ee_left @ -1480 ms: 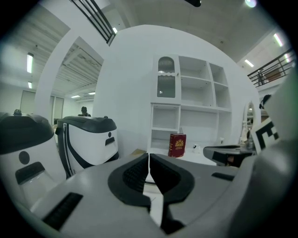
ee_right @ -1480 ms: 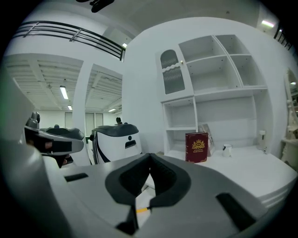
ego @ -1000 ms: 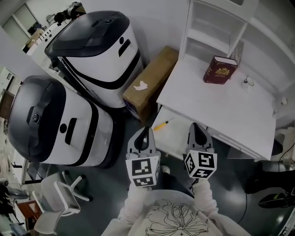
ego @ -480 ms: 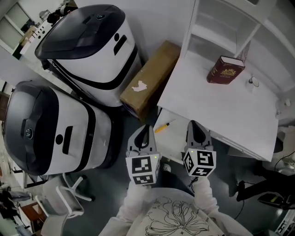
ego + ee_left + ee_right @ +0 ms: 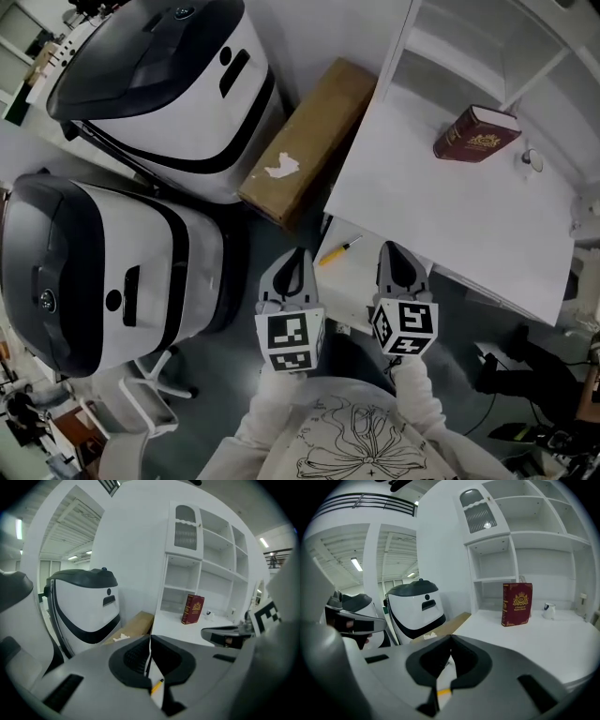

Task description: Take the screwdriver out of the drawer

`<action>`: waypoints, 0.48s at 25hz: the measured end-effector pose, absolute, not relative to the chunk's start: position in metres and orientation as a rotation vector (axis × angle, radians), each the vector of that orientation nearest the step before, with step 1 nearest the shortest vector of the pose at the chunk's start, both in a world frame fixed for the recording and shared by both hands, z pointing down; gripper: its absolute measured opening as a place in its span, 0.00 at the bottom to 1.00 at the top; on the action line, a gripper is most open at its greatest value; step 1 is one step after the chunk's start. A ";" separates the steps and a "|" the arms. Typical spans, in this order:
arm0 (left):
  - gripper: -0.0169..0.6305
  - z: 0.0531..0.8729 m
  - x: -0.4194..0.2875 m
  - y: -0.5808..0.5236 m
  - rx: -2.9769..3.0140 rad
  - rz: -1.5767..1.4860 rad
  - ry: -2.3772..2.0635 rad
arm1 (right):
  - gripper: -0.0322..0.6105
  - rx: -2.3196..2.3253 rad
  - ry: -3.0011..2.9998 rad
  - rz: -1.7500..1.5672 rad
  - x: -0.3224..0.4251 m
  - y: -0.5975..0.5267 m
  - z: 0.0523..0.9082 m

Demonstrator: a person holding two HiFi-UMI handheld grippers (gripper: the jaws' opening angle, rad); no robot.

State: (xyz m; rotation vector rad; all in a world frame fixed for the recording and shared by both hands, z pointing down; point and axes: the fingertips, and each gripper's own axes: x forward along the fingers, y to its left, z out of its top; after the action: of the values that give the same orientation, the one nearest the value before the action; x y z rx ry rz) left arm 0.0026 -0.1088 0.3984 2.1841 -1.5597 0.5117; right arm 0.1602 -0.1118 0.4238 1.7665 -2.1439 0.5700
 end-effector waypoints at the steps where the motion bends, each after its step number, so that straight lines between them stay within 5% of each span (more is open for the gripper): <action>1: 0.04 0.404 0.002 -0.112 2.179 0.521 -1.552 | 0.05 1.759 -2.136 0.578 0.159 -0.115 0.430; 12: 0.04 0.461 -0.008 -0.133 2.119 0.611 -1.478 | 0.05 1.685 -2.049 0.694 0.146 -0.128 0.497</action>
State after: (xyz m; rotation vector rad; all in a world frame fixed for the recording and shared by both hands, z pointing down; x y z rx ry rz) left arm -0.0078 -0.1325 0.4609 2.1192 -1.4778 0.6108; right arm 0.1458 -0.1279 0.4969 1.6847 -2.0486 0.6943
